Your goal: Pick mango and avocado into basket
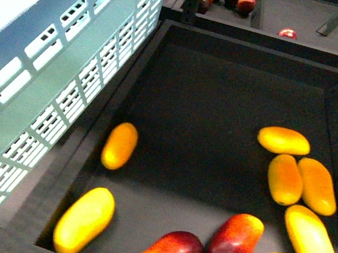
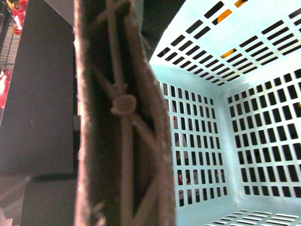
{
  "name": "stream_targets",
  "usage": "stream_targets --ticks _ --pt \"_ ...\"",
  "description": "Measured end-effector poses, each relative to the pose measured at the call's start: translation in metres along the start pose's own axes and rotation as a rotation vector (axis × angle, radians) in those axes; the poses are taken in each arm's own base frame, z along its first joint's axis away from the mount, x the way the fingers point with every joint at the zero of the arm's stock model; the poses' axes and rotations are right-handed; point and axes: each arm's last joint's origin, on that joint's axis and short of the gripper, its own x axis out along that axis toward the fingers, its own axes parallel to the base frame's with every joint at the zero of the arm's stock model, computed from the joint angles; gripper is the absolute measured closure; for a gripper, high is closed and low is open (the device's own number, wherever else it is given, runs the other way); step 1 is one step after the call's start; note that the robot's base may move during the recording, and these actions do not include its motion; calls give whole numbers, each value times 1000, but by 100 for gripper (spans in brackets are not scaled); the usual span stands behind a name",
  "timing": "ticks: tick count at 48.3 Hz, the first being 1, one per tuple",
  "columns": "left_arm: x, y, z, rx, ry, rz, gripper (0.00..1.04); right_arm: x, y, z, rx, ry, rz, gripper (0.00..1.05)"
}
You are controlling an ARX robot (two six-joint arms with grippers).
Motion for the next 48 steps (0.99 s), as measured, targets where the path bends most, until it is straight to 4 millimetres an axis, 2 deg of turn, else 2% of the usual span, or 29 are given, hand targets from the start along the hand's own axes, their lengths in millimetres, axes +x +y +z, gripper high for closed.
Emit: stream_targets --ticks 29,45,48 --pt "0 1 3 18 -36 10 99 0 0 0 0 0 3 8" --pt "0 0 0 2 5 0 99 0 0 0 0 0 0 8" --pt "2 0 -3 132 63 44 99 0 0 0 0 0 0 8"
